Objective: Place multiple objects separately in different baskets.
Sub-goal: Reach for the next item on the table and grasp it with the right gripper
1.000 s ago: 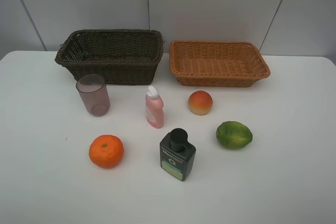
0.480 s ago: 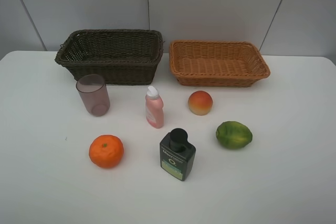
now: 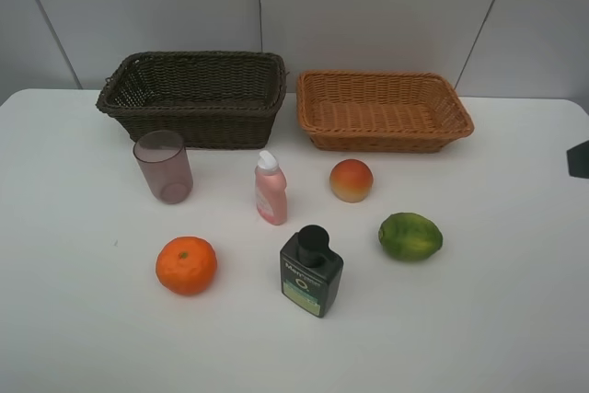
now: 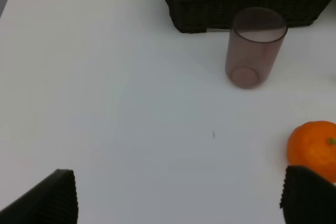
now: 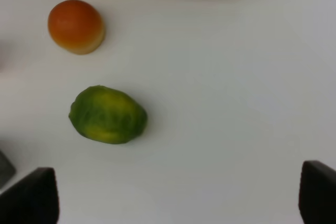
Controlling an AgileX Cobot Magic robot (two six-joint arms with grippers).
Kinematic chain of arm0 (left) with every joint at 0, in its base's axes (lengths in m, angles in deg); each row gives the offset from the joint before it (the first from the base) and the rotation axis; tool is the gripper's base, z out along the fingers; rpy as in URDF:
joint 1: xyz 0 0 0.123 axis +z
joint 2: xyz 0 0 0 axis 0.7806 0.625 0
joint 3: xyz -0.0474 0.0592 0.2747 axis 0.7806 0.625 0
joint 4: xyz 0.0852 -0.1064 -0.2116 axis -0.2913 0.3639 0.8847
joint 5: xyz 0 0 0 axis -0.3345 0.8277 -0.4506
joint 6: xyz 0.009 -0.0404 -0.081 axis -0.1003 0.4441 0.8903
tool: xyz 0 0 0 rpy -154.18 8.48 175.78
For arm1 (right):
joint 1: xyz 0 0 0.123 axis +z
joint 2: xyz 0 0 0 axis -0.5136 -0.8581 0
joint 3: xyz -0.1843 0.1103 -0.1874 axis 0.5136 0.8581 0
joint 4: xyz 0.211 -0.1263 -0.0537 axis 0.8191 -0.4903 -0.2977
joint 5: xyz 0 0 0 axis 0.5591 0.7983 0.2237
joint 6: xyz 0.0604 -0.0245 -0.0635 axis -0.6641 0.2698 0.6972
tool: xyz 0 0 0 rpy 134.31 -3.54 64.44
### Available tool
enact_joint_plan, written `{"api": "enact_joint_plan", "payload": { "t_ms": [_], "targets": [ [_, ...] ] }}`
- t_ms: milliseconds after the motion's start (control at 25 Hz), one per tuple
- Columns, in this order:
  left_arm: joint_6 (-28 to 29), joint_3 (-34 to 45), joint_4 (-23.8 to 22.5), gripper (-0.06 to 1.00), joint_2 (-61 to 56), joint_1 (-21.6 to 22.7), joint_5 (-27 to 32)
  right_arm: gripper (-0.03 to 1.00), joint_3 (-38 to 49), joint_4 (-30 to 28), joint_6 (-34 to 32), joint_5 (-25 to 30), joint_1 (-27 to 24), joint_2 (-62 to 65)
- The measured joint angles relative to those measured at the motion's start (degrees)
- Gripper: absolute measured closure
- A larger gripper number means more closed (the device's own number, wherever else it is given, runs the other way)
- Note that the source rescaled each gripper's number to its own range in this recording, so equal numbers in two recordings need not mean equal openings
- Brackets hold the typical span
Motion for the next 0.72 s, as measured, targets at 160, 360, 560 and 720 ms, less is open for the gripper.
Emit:
{"api": "enact_joint_plan", "payload": {
  "t_ms": [160,360,560,720],
  "targets": [
    [0.00,0.00,0.00,-0.06,0.00,0.00,0.00,-0.01,-2.53,-1.34,-0.91,-1.52,7.36,-9.20],
    [0.00,0.00,0.00,-0.06,0.00,0.00,0.00,-0.01,-5.40,-6.18,-5.50,-4.41,15.98,-20.48],
    [0.00,0.00,0.00,-0.06,0.00,0.00,0.00,-0.01,-11.69,-8.18,-7.57,-5.29,20.10,-31.28],
    [0.00,0.00,0.00,-0.06,0.00,0.00,0.00,-0.01,-16.66,-8.41,-7.62,-5.33,21.03,-38.21]
  ]
}}
